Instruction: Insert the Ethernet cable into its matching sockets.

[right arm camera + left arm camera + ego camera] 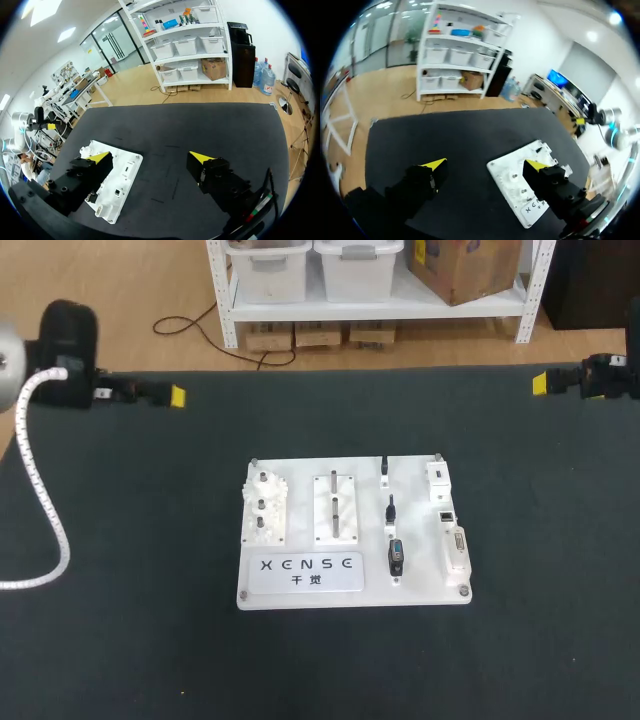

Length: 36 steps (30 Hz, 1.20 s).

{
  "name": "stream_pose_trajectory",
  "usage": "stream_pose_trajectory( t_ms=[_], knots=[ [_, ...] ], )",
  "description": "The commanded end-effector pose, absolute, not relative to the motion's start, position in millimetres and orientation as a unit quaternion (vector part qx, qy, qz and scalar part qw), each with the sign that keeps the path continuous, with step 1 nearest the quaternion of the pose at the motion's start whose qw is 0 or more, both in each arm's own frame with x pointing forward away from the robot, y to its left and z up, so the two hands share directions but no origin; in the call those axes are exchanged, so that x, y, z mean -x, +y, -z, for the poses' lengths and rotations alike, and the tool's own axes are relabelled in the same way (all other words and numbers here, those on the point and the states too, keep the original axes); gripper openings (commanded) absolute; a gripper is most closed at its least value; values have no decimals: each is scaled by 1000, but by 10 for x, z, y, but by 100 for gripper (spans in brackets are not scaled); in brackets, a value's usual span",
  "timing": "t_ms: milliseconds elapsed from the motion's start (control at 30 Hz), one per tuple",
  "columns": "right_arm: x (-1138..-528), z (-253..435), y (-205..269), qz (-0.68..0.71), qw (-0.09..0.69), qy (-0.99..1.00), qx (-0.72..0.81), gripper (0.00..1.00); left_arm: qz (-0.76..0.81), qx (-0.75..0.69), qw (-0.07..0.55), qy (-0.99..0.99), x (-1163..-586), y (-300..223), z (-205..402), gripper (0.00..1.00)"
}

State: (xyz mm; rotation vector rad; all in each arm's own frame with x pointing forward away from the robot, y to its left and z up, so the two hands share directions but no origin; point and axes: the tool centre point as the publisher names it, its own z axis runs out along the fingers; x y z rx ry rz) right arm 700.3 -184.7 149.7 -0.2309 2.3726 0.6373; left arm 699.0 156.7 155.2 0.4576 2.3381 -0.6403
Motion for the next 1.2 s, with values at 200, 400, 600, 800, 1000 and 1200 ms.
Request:
stream_pose_trajectory(
  t_ms=[200,400,600,800,1000,1200],
  knots=[
    [-7003,-1499,-1851,-244,330,907,89,100,354,-522,347,694,-7045,905,-1490,100],
    [-7003,-1499,-1851,-244,330,907,89,100,376,-607,344,610,-6825,543,-1422,100],
    [-7003,-1499,-1851,-244,330,907,89,100,386,-665,342,540,-6572,311,-1326,100],
    [-7003,-1499,-1851,-244,330,907,89,100,382,-695,352,497,-6404,186,-1196,100],
    [-7003,-1499,-1851,-244,330,907,89,100,366,-707,356,490,-6287,75,-1099,100],
    [-7003,-1499,-1851,-244,330,907,89,100,350,-696,368,508,-6164,12,-1031,100]
  ],
)
